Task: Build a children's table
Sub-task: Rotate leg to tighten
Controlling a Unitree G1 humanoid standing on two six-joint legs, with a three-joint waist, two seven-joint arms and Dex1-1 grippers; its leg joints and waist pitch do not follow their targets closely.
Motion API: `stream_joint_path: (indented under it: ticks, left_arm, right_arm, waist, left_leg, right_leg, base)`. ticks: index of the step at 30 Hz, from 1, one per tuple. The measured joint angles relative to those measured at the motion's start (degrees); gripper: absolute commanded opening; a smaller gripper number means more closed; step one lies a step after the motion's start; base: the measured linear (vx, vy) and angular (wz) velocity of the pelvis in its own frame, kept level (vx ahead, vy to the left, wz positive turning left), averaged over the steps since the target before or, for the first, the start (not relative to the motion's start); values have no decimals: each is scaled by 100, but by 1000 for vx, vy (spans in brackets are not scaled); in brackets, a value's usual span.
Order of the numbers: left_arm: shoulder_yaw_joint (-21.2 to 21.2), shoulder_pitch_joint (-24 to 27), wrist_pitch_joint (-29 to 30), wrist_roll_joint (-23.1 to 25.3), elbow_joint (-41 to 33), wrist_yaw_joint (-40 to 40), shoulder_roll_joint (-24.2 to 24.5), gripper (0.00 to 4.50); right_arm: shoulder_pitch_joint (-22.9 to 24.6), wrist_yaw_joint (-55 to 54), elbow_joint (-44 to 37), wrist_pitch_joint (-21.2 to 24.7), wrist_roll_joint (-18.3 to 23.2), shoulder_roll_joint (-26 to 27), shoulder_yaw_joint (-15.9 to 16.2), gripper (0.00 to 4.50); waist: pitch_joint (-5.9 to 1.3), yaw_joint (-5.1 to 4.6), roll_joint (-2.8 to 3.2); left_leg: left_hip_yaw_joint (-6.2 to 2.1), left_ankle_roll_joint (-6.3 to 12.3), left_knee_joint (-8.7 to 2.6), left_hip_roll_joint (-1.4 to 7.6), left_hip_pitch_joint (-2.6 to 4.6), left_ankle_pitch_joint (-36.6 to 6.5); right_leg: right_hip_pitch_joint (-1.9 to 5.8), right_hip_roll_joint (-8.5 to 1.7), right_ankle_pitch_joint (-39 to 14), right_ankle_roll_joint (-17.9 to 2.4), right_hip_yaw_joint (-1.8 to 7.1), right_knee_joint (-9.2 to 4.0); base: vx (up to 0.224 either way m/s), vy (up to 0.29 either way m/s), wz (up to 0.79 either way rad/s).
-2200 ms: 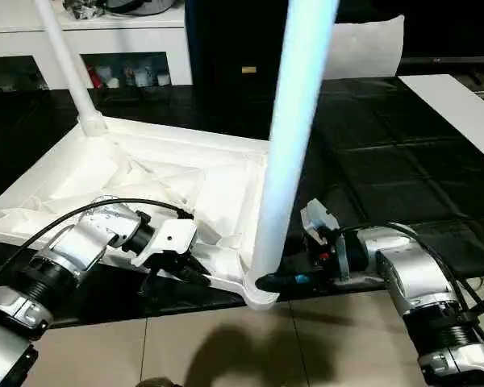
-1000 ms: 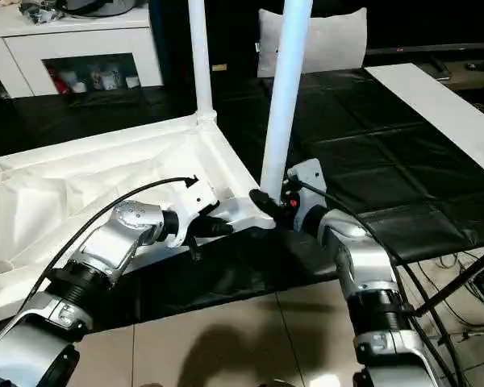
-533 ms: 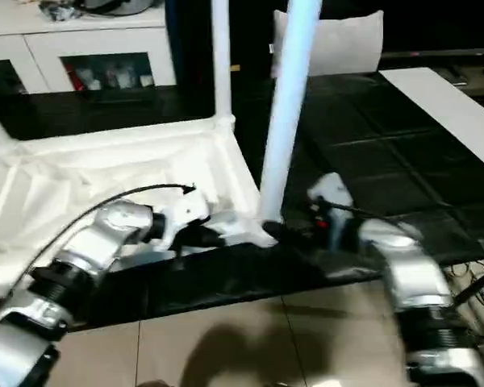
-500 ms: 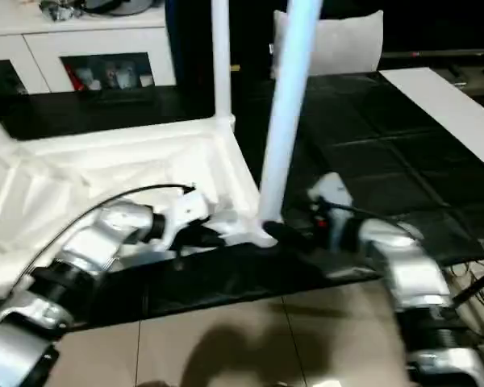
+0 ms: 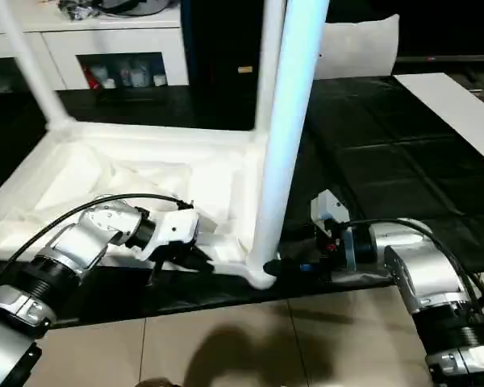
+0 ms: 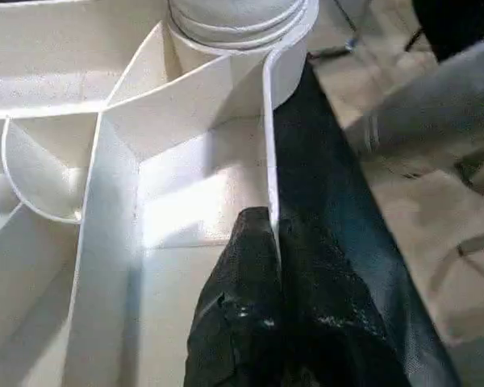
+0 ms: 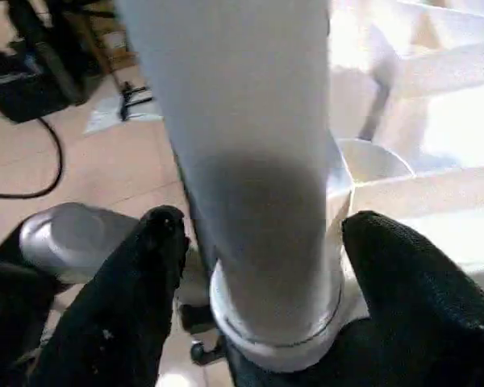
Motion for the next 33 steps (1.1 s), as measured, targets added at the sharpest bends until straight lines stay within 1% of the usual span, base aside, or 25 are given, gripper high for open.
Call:
stream_joint_path:
  ticks: [1, 3, 6, 7, 8, 11, 12, 13, 17, 20, 23, 24, 26, 27, 30, 31, 32, 33]
  left_arm:
    - [-14, 0, -15, -4, -11, -34, 0, 0]
    - [-23, 0, -26, -8, -16, -89, -1, 0]
    - [-23, 0, -27, -8, -16, -109, 0, 0]
    - [-23, 0, -27, -8, -16, -124, 0, 0]
    - [-23, 0, -27, -9, -16, -140, 0, 0]
    - [-25, 0, -27, -14, -17, -189, 4, 0]
    - [-25, 1, -27, -14, -17, -190, 10, 0]
    - [-23, 6, -21, -16, -17, -190, 27, 0]
    - [-11, 16, 26, -13, -16, -171, 71, 0]
    - [21, 37, 184, -3, -16, -151, 117, 0]
    - [72, 112, 415, 5, -32, -77, 128, 0]
    - [87, 124, 513, 7, -53, -37, 132, 0]
    - [139, 148, 745, 7, -72, 115, 125, 0]
    - [222, 162, 939, 20, -72, 328, 102, 0]
    - [325, 167, 1222, 36, -73, 596, -20, 0]
    - [373, 173, 1332, 37, -73, 718, -76, 0]
    - [436, 173, 1467, 43, -75, 895, -148, 0]
    - [510, 173, 1644, 67, -75, 1169, -277, 0]
  right_arm:
    - [-10, 42, 25, 12, 10, 7, 38, 311]
    - [-12, 132, 37, 16, 27, 25, 99, 290]
    - [-12, 163, 59, 15, 32, 34, 111, 265]
    - [-12, 171, 76, 15, 32, 43, 111, 251]
    - [-12, 177, 86, 15, 32, 57, 111, 251]
    - [-17, 199, 112, 14, 31, 101, 111, 219]
    - [-28, 206, 151, 4, 33, 122, 112, 219]
    - [-62, 226, 265, -51, 28, 180, 113, 208]
    - [-151, 247, 777, -447, 8, 464, 107, 202]
    - [-260, 266, 1253, -805, 7, 686, 86, 198]
    - [-340, 265, 1803, -1196, 9, 906, 44, 196]
    - [-379, 258, 1976, -1314, 9, 970, 18, 195]
    - [-529, 141, 2341, -1457, -12, 1089, -53, 194]
    - [-680, -124, 2591, -1532, -69, 1190, -101, 194]
    - [-846, -593, 2893, -1656, -163, 1284, -180, 193]
    - [-920, -787, 2991, -1674, -192, 1313, -203, 193]
    - [-967, -1084, 2976, -1609, -240, 1350, -234, 193]
    - [-961, -1522, 2836, -1411, -285, 1401, -311, 193]
  waist:
    - [0, 8, 0]
    - [0, 10, 0]
    - [0, 8, 0]
    - [0, 8, 0]
    - [0, 7, 0]
    - [0, 7, 0]
    - [0, 3, 0]
    - [-2, -10, -3]
    - [-3, -59, -4]
    - [-10, -142, -14]
    - [-9, -234, -15]
    - [-8, -274, -17]
    - [-6, -363, -13]
    - [-3, -453, -9]
    - [0, -660, -3]
    - [0, -714, -3]
    - [0, -773, -3]
    - [0, -825, -4]
  left_leg:
    - [0, 0, 2, 0, 0, 0]
    - [0, 0, 3, 0, 0, 0]
    - [0, 0, 3, 0, 0, 0]
    - [0, 0, 3, 0, -1, 0]
    - [0, 0, 3, 0, 0, 0]
    - [0, 0, 3, 0, -1, 0]
    - [0, 0, 3, 0, -1, 0]
    - [0, 0, 3, 0, -1, 0]
    - [0, -10, 3, 2, 13, 1]
    - [1, -30, 3, 3, 44, -4]
    - [2, -37, 2, 3, 129, -9]
    - [2, -37, 3, 2, 169, -9]
    - [-3, -37, -10, 3, 193, -10]
    - [-11, -36, -7, 5, 201, -10]
    - [-22, -33, -6, 23, 184, -11]
    - [-23, -32, -2, 23, 182, -11]
    - [-23, -31, 2, 21, 168, -12]
    - [-23, -30, 2, 17, 166, -13]
  right_leg:
    - [0, 0, 0, 0, 0, 0]
    - [-1, -1, 0, -1, 1, 0]
    - [-1, -1, 0, -1, 0, 0]
    - [0, -1, 0, 0, 0, 0]
    - [0, -1, 0, 0, 0, 0]
    - [0, -1, 0, 0, 0, 1]
    - [0, -1, 0, 0, 0, 0]
    - [3, -1, 0, 0, 1, 1]
    - [14, 1, -11, 20, -1, 5]
    - [41, 1, -9, 19, -2, 5]
    - [117, 1, -15, 27, -7, -11]
    - [133, 1, -15, 28, -10, -21]
    - [171, 1, -15, 29, -24, -68]
    - [192, 1, -15, 29, -43, -96]
    - [222, -4, -15, 28, -101, -203]
    - [225, -5, -15, 28, -103, -216]
    - [225, -7, -15, 28, -103, -224]
    - [220, -7, -15, 28, -102, -238]
  base:
    - [0, 0, 0]
    - [0, 0, 0]
    - [0, 0, 0]
    - [0, 0, 0]
    - [0, 0, 0]
    - [0, 0, 0]
    - [0, 0, 0]
    - [0, 0, 0]
    - [0, 0, 0]
    - [0, 0, 0]
    - [0, 0, 0]
    - [0, 0, 0]
    - [0, 0, 0]
    - [0, 0, 0]
    - [-4, 17, -3]
    - [-13, 52, -10]
    - [0, 0, 0]
    - [0, 0, 0]
